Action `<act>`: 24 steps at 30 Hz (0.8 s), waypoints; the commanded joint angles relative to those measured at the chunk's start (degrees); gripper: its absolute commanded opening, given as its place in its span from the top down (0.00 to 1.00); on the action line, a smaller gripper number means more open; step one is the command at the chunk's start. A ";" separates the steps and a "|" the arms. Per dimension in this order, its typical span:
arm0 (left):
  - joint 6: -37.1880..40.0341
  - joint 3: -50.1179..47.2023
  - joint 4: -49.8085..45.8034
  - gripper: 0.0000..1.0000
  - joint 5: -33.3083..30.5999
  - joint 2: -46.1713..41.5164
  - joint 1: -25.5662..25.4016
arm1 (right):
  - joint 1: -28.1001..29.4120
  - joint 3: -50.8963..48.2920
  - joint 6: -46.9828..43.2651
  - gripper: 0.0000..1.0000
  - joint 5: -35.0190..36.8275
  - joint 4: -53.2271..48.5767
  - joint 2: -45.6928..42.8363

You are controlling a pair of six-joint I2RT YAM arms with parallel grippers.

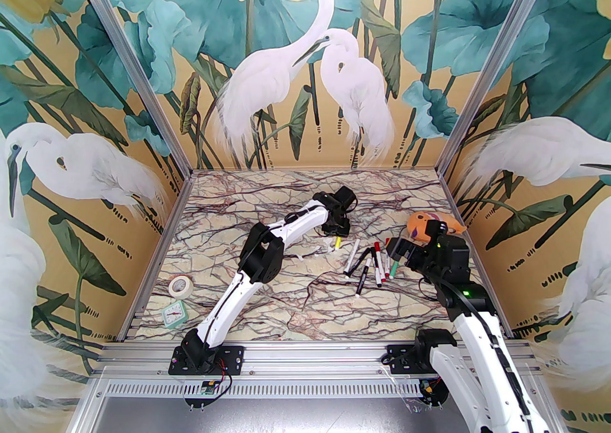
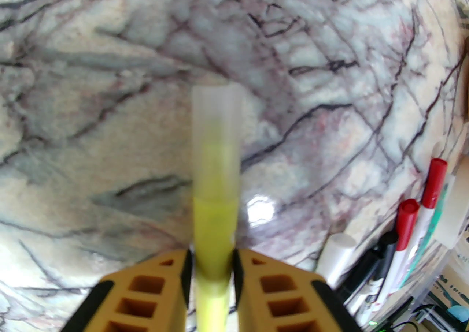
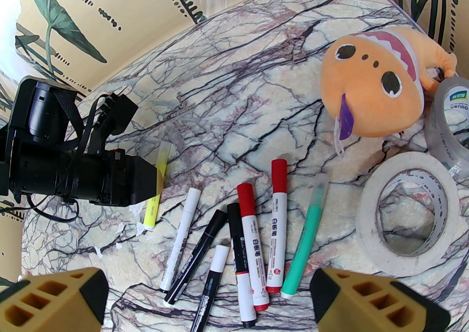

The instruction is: Open the pen caps

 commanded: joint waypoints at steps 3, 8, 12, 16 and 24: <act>3.93 -4.57 -5.18 0.79 -9.55 -0.55 -0.21 | 1.29 0.10 0.65 0.01 -3.40 1.18 2.27; 3.91 -18.62 2.66 0.84 -9.90 -8.62 -0.20 | 6.80 -0.89 1.99 0.01 -3.53 3.58 4.94; 3.65 -30.50 9.94 0.84 -8.81 -16.77 -0.21 | 14.02 -1.90 3.79 0.01 0.72 6.53 6.66; 2.66 -40.60 14.45 0.84 -7.71 -23.18 -0.21 | 19.29 -2.84 6.74 0.00 2.95 10.39 8.52; 0.36 -58.12 24.69 0.85 -4.15 -34.42 -0.25 | 26.79 -2.76 10.54 0.00 6.84 16.15 11.67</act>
